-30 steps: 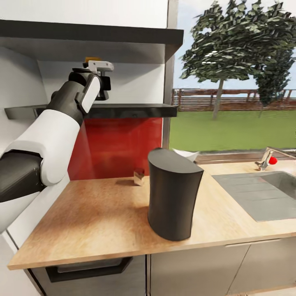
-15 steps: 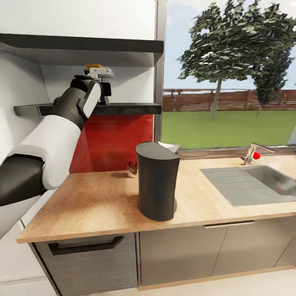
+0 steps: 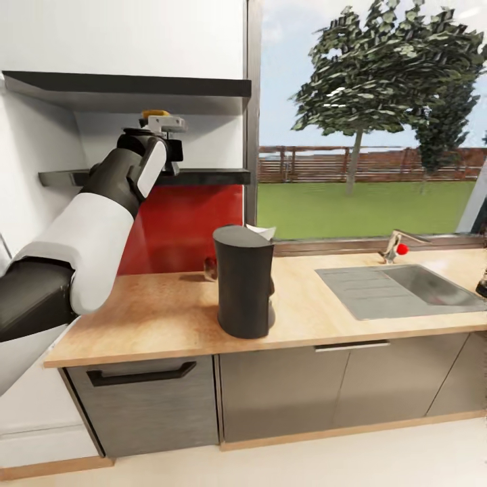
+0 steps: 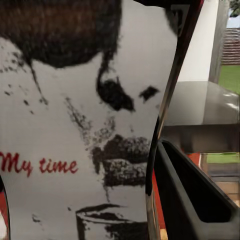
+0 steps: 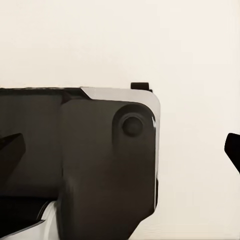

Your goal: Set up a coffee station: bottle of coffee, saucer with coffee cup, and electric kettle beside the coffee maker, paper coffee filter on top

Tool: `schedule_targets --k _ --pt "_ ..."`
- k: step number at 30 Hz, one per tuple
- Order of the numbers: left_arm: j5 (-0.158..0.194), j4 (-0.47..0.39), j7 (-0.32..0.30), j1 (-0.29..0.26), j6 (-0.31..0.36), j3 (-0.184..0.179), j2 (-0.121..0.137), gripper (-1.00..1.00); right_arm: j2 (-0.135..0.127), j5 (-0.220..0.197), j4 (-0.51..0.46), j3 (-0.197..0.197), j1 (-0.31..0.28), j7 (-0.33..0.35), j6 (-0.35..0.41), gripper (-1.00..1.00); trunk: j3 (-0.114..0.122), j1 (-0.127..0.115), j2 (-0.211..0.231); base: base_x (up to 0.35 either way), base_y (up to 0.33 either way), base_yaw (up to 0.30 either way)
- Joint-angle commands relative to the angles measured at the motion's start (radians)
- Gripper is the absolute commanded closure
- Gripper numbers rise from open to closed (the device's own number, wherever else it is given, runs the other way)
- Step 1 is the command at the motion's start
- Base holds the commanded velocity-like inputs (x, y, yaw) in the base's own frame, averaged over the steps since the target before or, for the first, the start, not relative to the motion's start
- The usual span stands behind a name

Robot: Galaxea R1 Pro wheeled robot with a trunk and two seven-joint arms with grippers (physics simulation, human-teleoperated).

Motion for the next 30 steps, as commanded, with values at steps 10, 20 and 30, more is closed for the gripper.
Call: schedule_targets --k 10,20,30 --pt "0.004 -0.105 -0.103 0.064 0.013 -0.006 0.013 1.00 0.003 0.010 -0.001 -0.010 0.000 0.003 -0.001 -1.00 0.000 0.000 -0.001 -0.124 -0.003 0.000" --pt "0.006 -0.370 -0.493 0.209 0.115 -0.005 0.145 1.00 0.003 0.010 -0.001 -0.011 0.000 0.003 -0.001 -1.00 0.000 0.000 -0.001 -0.001 0.000 0.000" --pt "0.003 -0.646 -0.829 0.387 0.246 0.000 0.309 1.00 0.003 0.010 -0.001 -0.011 0.000 0.003 -0.001 -1.00 0.000 0.000 -0.001 0.000 0.000 0.000"
